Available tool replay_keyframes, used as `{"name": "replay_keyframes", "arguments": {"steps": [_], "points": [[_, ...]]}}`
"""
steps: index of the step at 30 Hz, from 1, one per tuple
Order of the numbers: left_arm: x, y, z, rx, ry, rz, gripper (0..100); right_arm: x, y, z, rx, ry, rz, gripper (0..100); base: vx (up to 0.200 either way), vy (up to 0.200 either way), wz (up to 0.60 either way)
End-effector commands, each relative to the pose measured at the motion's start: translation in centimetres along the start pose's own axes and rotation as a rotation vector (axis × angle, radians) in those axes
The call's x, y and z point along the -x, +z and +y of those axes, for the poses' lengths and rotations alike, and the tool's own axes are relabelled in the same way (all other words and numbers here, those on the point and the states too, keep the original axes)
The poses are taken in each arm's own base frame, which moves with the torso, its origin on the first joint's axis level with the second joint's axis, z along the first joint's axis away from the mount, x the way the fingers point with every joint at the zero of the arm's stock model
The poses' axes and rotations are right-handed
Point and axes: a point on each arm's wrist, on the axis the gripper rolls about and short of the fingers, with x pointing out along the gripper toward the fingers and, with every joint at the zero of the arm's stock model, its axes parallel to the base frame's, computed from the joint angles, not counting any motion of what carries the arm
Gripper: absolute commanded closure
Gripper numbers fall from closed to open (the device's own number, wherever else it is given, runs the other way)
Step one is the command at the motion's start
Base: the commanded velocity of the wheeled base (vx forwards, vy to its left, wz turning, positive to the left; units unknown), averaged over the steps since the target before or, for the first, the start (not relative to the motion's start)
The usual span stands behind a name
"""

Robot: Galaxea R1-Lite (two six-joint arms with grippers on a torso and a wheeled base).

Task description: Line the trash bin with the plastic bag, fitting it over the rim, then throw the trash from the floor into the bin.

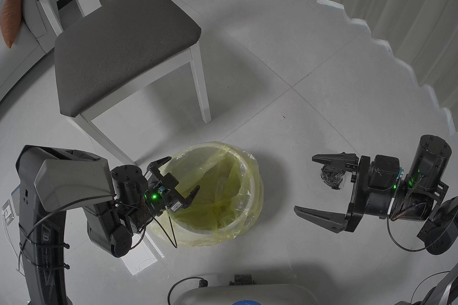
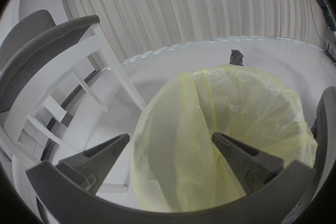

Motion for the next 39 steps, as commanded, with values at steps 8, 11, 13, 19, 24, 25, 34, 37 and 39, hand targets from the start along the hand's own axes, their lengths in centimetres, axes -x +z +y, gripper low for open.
{"name": "replay_keyframes", "arguments": {"steps": [8, 11, 13, 19, 24, 25, 34, 37, 39], "points": [[-0.5, 0.1, 0.3, 0.011, 0.018, -0.015, 100, -0.1, -0.3, 0.0, 0.001, 0.003, 0.010, 0, 0.000, 0.000, 0.00], [-0.5, 0.2, 0.4, 0.020, 0.025, -0.025, 100, -0.1, -0.3, 0.0, 0.001, 0.003, 0.010, 0, 0.000, 0.000, 0.00], [-0.6, 0.5, 0.6, 0.034, 0.031, -0.038, 100, -0.1, -0.4, 0.0, 0.005, 0.004, 0.012, 0, 0.000, 0.000, 0.00], [-0.7, 1.0, 1.8, 0.057, 0.067, -0.066, 100, -0.1, -0.5, 0.0, 0.008, 0.005, 0.017, 0, 0.000, 0.000, 0.00], [-1.1, 0.0, 3.9, 0.078, 0.127, -0.068, 100, -0.2, -0.8, 0.0, 0.003, 0.005, 0.026, 0, 0.000, 0.000, 0.00], [-1.3, -0.2, 4.2, 0.079, 0.135, -0.066, 100, -0.2, -0.8, 0.0, 0.002, 0.006, 0.027, 0, 0.000, 0.000, 0.00], [-2.6, -2.2, 4.4, 0.149, 0.133, -0.063, 100, -0.1, -1.3, 0.0, 0.002, 0.006, 0.045, 0, 0.000, 0.000, 0.00], [-3.1, -2.9, 4.0, 0.179, 0.128, -0.058, 100, -0.1, -1.4, 0.0, 0.006, 0.007, 0.047, 0, 0.000, 0.000, 0.00], [-3.5, -3.1, 3.9, 0.224, 0.130, -0.064, 100, 0.0, -1.4, 0.0, 0.008, 0.007, 0.047, 0, 0.000, 0.000, 0.00]]}}
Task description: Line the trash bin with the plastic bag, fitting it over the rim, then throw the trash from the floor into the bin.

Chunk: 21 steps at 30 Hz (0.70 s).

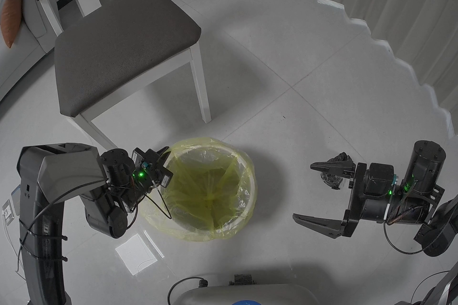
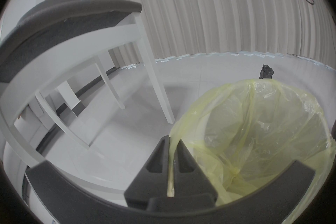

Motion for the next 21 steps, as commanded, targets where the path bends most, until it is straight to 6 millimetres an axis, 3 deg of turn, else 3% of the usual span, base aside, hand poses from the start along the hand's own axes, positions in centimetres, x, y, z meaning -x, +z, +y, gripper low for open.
{"name": "replay_keyframes", "arguments": {"steps": [1, 8, 21], "points": [[-0.7, -1.4, -0.5, 0.047, -0.004, 0.015, 100, 0.0, -0.2, 0.1, -0.002, 0.002, 0.006, 0, 0.000, 0.000, 0.00], [-0.7, -2.0, -0.3, 0.131, 0.004, 0.026, 100, 0.1, -0.2, 0.0, -0.004, 0.000, 0.009, 0, 0.000, 0.000, 0.00], [-0.1, 0.0, -0.2, 0.296, -0.025, -0.023, 100, 0.1, -0.2, 0.0, -0.002, -0.002, 0.007, 0, 0.000, 0.000, 0.00]]}}
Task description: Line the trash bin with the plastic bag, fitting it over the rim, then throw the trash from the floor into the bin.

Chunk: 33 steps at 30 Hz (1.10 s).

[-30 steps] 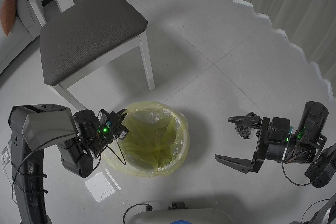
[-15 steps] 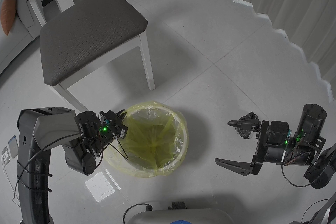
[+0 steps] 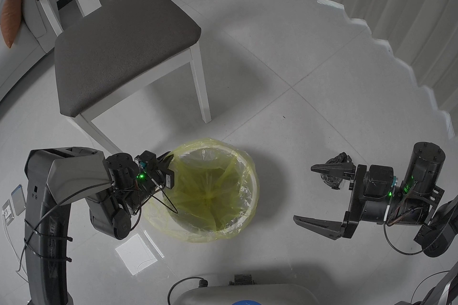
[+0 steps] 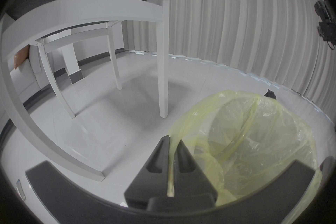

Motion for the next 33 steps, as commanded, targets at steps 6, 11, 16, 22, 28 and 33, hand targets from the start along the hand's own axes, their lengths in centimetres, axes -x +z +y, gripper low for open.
{"name": "replay_keyframes", "arguments": {"steps": [6, 11, 16, 22, 28, 33], "points": [[1.1, 1.1, 0.6, 0.028, -0.003, -0.019, 0, -0.1, 0.1, -0.1, 0.004, 0.000, -0.005, 0, 0.000, 0.000, 0.00], [2.6, 0.6, 1.8, 0.055, 0.010, 0.023, 0, -0.1, 0.3, -0.1, 0.007, -0.003, -0.010, 0, 0.000, 0.000, 0.00], [3.2, 0.7, 2.6, 0.109, 0.013, 0.029, 0, 0.0, 0.3, -0.1, 0.009, -0.004, -0.012, 0, 0.000, 0.000, 0.00], [3.3, 0.4, 3.1, 0.122, 0.024, 0.034, 0, 0.1, 0.3, -0.1, 0.007, -0.004, -0.010, 0, 0.000, 0.000, 0.00], [3.4, 0.2, 3.4, 0.171, 0.034, 0.038, 0, 0.1, 0.2, -0.2, 0.006, -0.010, -0.009, 0, 0.000, 0.000, 0.00], [2.8, -1.7, 3.1, 0.181, 0.027, 0.076, 0, 0.1, 0.2, -0.2, 0.005, -0.010, -0.007, 0, 0.000, 0.000, 0.00]]}}
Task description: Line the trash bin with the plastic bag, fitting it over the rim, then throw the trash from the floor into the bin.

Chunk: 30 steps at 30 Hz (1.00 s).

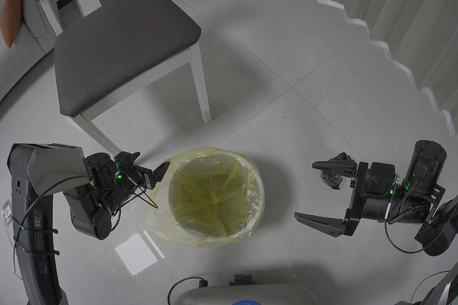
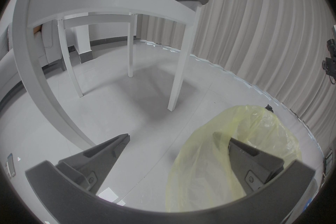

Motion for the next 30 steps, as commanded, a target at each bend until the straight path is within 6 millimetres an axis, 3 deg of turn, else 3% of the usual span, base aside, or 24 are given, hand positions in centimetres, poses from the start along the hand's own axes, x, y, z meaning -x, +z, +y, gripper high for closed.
{"name": "replay_keyframes", "arguments": {"steps": [1, 7, 14, 17, 25, 30], "points": [[-0.6, -1.8, 0.0, 0.004, -0.002, 0.026, 0, 0.0, -0.1, 0.0, -0.001, -0.001, 0.002, 0, 0.000, 0.000, 0.00], [-1.4, -4.7, -0.3, 0.041, -0.013, 0.084, 0, 0.2, -0.2, -0.1, -0.005, -0.007, 0.008, 0, 0.000, 0.000, 0.00], [-1.8, -5.6, -1.0, 0.081, -0.029, 0.102, 0, 0.1, -0.3, -0.2, -0.004, -0.007, 0.009, 0, 0.000, 0.000, 0.00], [-1.9, -5.6, -0.9, 0.082, -0.027, 0.101, 0, 0.2, -0.3, -0.3, -0.006, -0.013, 0.011, 0, 0.000, 0.000, 0.00], [-0.9, -0.9, -0.8, 0.184, -0.024, -0.002, 0, 0.1, -0.2, -0.5, -0.002, -0.020, 0.005, 0, 0.000, 0.000, 0.00], [-0.4, -2.1, -0.8, 0.196, -0.025, 0.046, 0, 0.0, -0.1, -0.7, 0.000, -0.023, 0.000, 0, 0.000, 0.000, 0.00]]}}
